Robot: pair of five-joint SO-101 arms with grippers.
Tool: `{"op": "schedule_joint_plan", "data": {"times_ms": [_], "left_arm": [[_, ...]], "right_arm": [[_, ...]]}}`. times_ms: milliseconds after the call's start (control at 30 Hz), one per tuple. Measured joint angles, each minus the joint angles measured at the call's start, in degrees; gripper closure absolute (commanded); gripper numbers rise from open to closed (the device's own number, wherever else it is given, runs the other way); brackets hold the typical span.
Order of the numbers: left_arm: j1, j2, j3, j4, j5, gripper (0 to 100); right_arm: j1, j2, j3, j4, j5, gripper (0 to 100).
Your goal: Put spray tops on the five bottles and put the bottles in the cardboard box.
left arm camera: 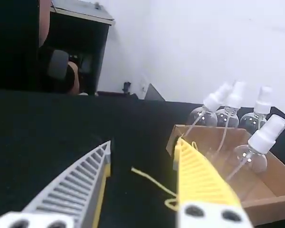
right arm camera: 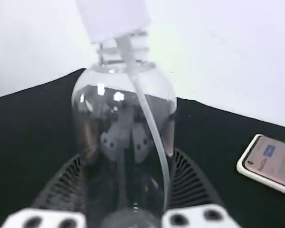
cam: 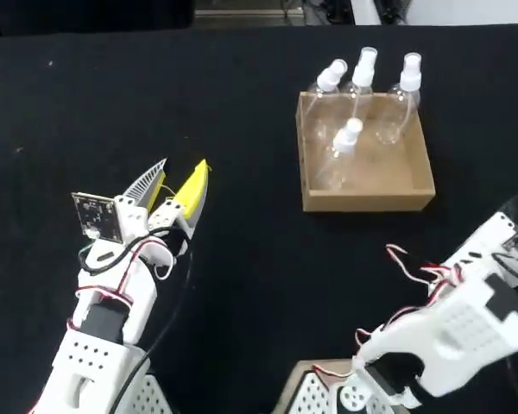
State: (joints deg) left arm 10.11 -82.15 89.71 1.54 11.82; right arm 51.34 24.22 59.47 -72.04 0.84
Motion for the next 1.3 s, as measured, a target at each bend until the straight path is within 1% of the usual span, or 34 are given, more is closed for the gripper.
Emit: {"op": "schedule_joint_plan", "data": {"times_ms": [233,500,767,867,933,1067,1100,1300], "left_arm": [[-0.1,0.0,0.0,0.0,0.0,79],[-0.1,0.0,0.0,0.0,0.0,79],[-0.1,0.0,0.0,0.0,0.0,79],[-0.1,0.0,0.0,0.0,0.0,79],[-0.1,0.0,0.0,0.0,0.0,79],[-0.1,0.0,0.0,0.0,0.0,79],[-0.1,0.0,0.0,0.0,0.0,79],[-0.1,0.0,0.0,0.0,0.0,79]], "right_arm": [[0.0,12.0,-6.9,-8.6,0.5,98.8],[0.0,18.8,-7.5,-18.5,2.2,98.8],[0.0,25.3,-11.1,-19.7,2.2,98.8],[1.1,27.2,-12.7,-19.7,2.2,98.2],[1.6,27.7,-13.5,-20.0,2.5,95.3],[1.8,27.9,-13.7,-20.0,4.7,81.5],[1.8,27.9,-13.7,-20.0,4.7,80.2],[1.8,27.9,-13.7,-20.0,4.9,79.8]]}}
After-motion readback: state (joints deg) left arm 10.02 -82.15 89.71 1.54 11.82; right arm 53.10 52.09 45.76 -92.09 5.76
